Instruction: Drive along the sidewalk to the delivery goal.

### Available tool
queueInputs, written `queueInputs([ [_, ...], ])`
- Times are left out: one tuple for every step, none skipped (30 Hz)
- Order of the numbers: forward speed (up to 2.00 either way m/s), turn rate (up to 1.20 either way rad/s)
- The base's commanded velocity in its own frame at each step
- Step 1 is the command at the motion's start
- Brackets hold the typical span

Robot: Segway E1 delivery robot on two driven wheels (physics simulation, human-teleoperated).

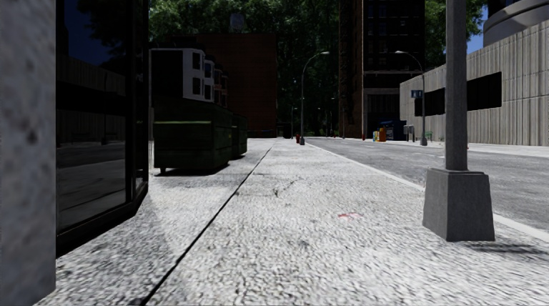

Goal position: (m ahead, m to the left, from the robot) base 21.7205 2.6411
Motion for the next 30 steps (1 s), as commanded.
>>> queueInputs([
  [2.0, 0.0],
  [2.0, 0.0],
  [2.0, 0.0],
  [2.0, 0.0],
  [2.0, 0.0],
  [2.0, 0.0],
  [2.0, 0.0],
  [2.0, 0.0],
  [2.0, 0.0],
  [2.0, 0.0],
  [2.0, 0.0],
  [2.0, 0.0],
  [2.0, 0.0],
  [2.0, 0.0],
  [2.0, 0.0],
  [2.0, 0.0],
  [2.0, 0.0],
  [2.0, 0.0],
  [2.0, 0.0],
  [2.0, 0.0],
  [2.0, 0.0],
  [2.0, 0.0],
  [2.0, 0.0],
  [2.0, 0.0],
  [2.0, 0.0],
  [2.0, 0.0],
  [2.0, 0.0],
  [2.0, 0.0],
  [2.0, 0.0],
  [2.0, 0.0],
])
